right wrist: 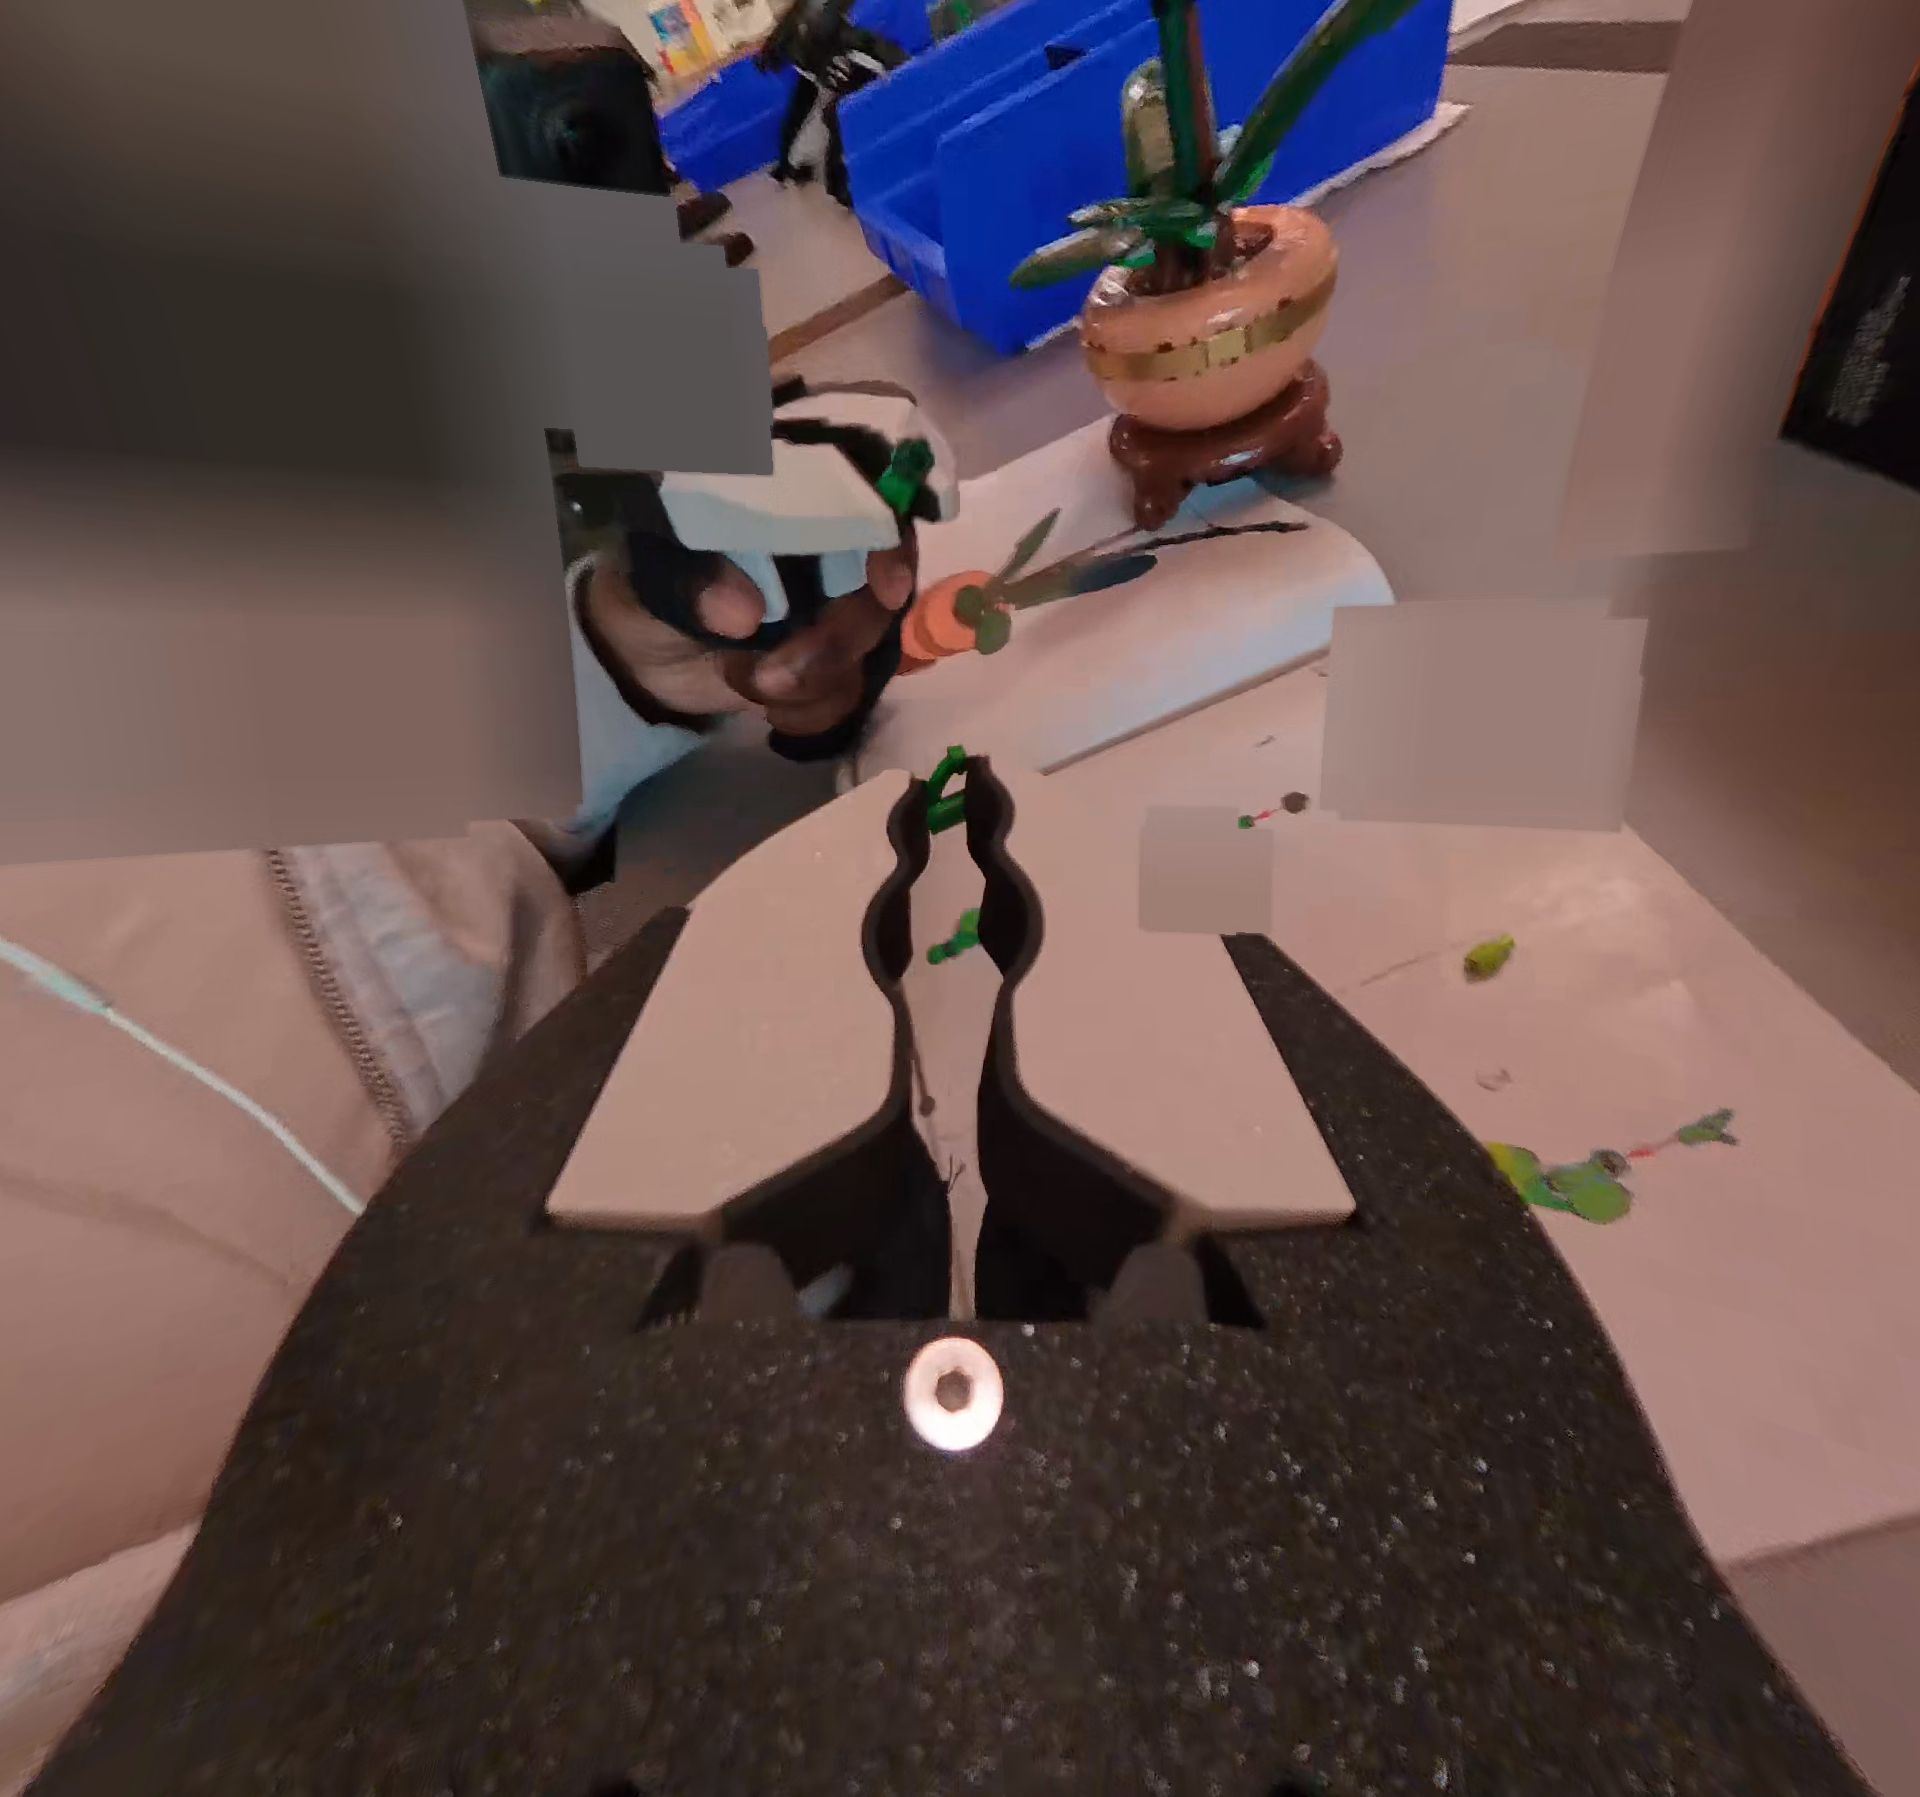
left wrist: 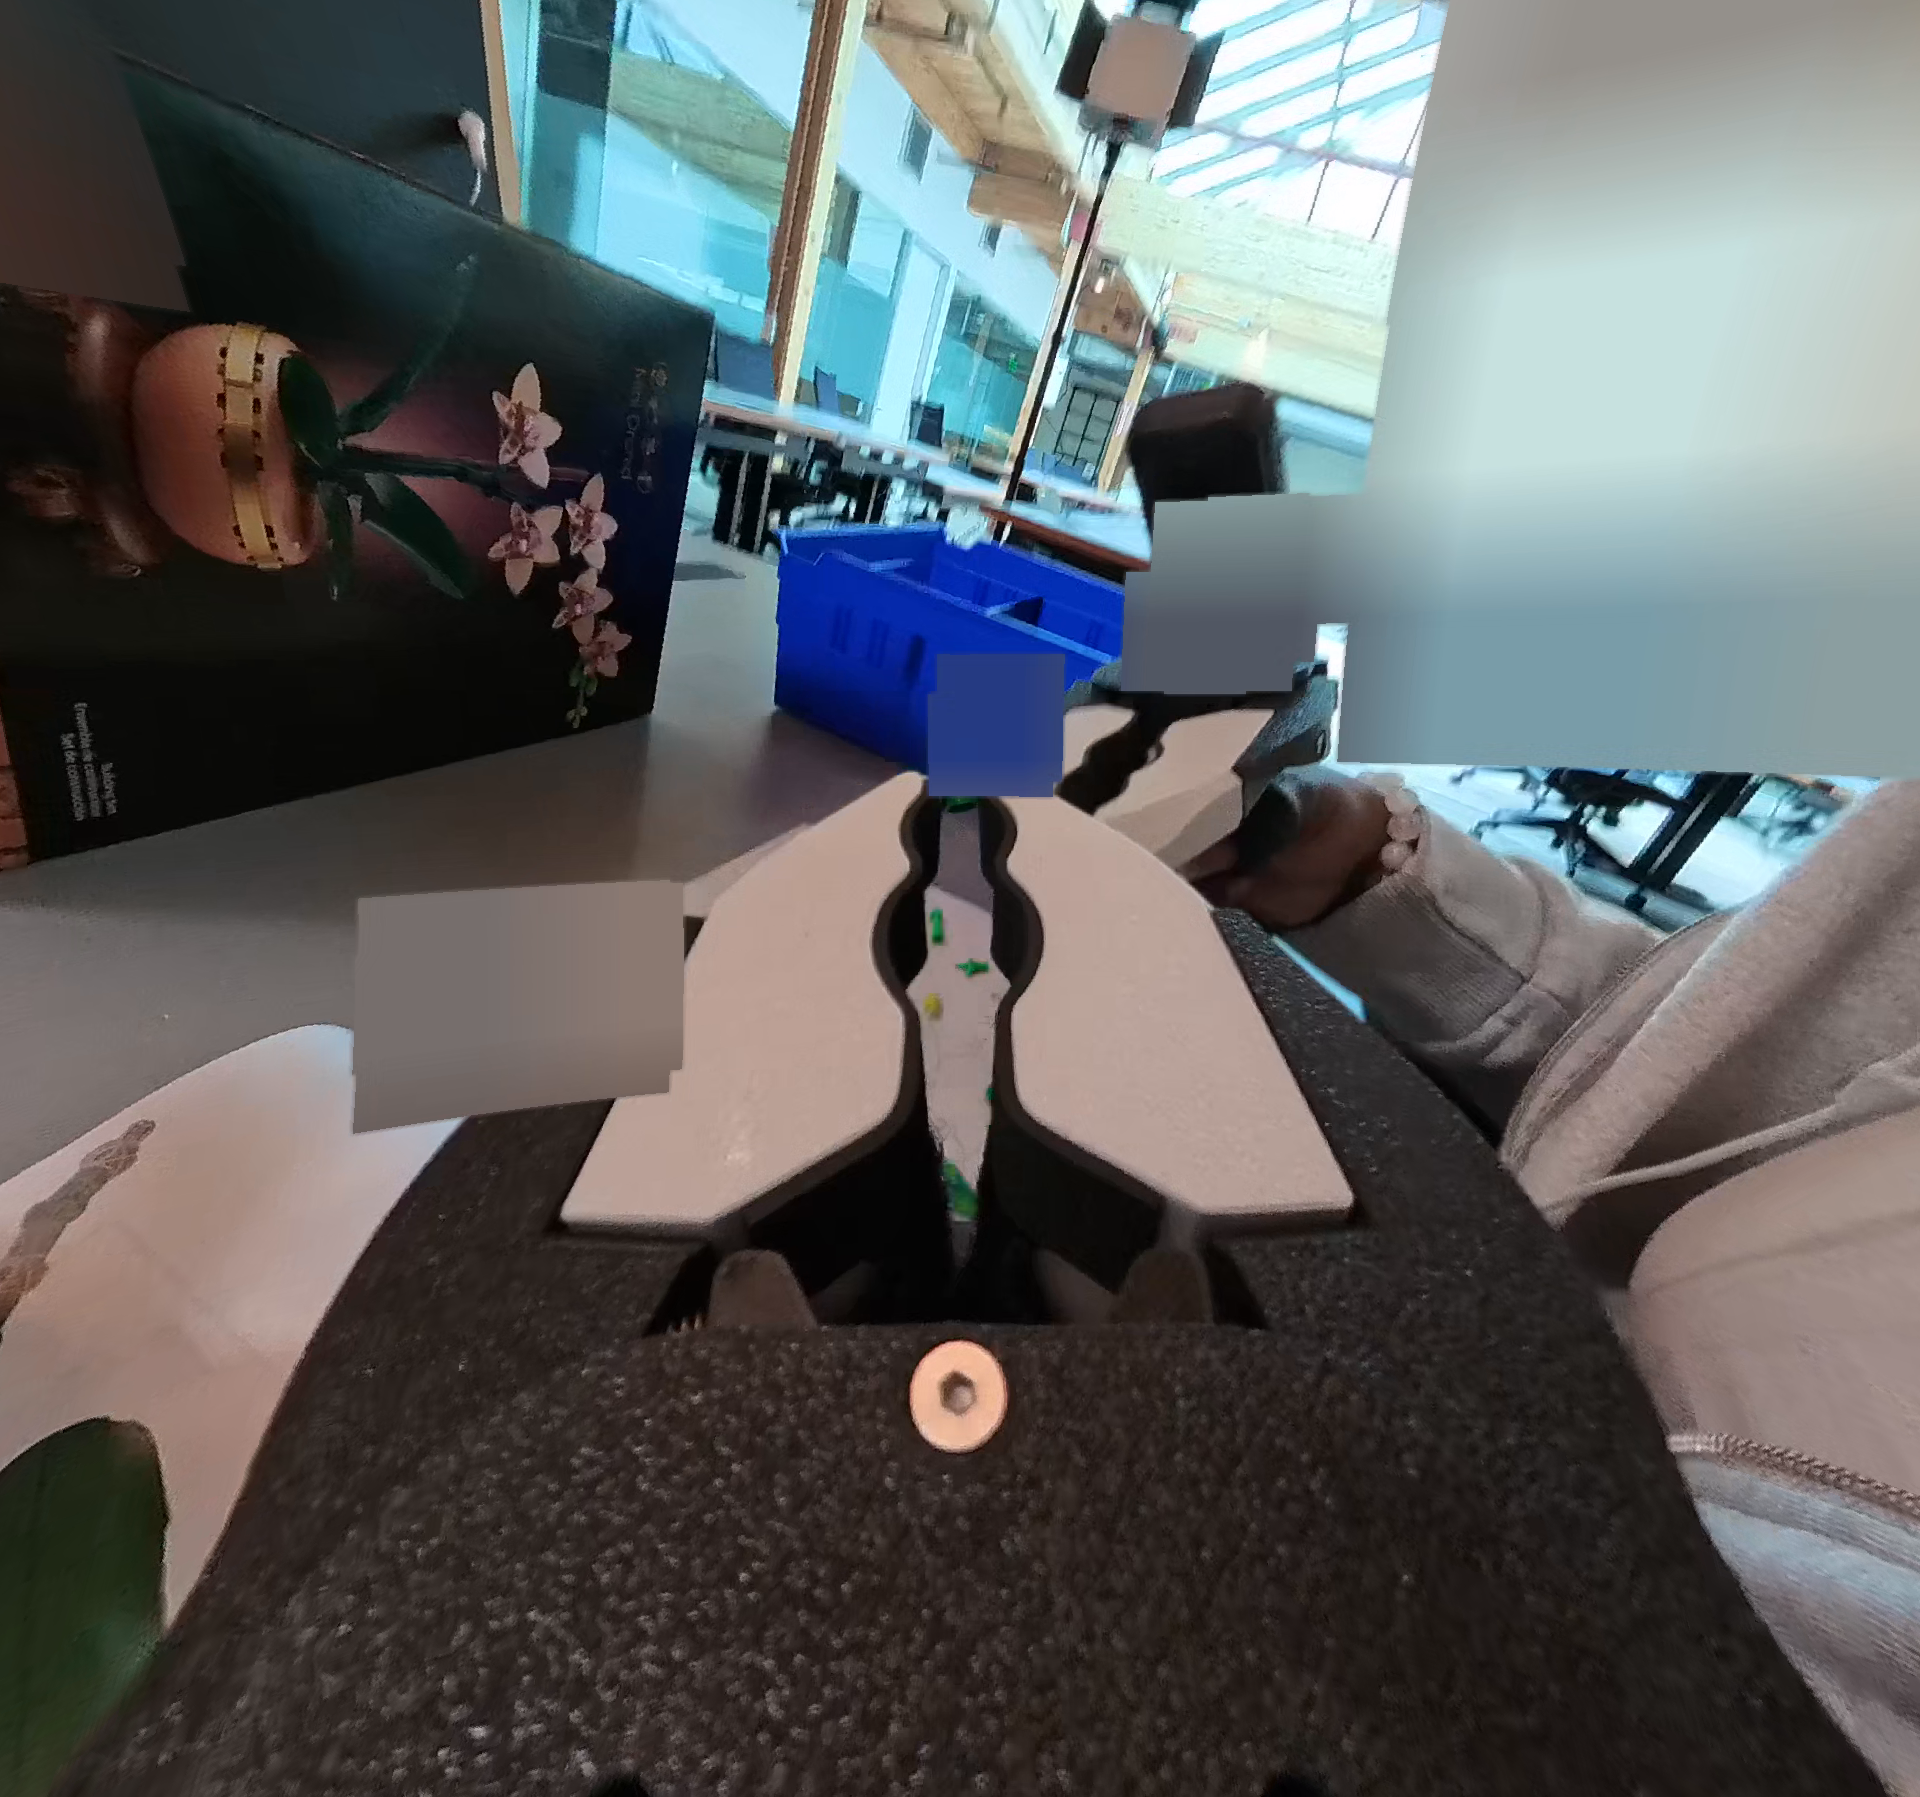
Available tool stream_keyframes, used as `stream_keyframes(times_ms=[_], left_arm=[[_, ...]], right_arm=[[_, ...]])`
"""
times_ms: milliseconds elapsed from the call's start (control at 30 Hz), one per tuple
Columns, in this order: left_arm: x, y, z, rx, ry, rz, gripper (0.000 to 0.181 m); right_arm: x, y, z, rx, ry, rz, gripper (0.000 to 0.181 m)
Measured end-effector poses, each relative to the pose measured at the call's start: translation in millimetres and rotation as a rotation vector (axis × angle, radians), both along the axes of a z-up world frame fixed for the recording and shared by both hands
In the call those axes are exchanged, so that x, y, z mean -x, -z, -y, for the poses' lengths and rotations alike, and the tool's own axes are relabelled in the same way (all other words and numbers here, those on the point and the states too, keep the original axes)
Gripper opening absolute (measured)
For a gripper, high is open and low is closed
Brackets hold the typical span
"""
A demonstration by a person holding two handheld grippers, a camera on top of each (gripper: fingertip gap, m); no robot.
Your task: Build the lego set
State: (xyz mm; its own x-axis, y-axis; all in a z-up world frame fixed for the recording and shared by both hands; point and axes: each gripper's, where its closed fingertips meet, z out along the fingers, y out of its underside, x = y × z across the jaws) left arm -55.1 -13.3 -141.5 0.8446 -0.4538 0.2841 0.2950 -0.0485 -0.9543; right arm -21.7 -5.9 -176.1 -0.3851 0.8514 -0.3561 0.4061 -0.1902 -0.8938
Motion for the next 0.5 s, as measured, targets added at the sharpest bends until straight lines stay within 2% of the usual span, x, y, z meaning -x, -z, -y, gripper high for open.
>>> stream_keyframes(times_ms=[167,267,367,500], left_arm=[[6.0,55.0,-5.5,0.322,-0.066,-0.421,0.006],[-1.9,62.1,-1.2,0.398,-0.002,-0.449,0.006],[-0.6,68.6,-1.7,0.416,-0.001,-0.469,0.006],[-6.8,60.9,-6.1,0.356,0.014,-0.377,0.006]], right_arm=[[-7.4,9.0,-9.9,-0.078,0.035,0.044,0.007],[-10.5,15.6,-12.7,-0.106,0.049,0.069,0.007],[-12.0,18.7,-9.5,-0.111,0.038,0.073,0.007],[-11.6,10.7,-2.8,-0.069,0.01,0.017,0.007]])
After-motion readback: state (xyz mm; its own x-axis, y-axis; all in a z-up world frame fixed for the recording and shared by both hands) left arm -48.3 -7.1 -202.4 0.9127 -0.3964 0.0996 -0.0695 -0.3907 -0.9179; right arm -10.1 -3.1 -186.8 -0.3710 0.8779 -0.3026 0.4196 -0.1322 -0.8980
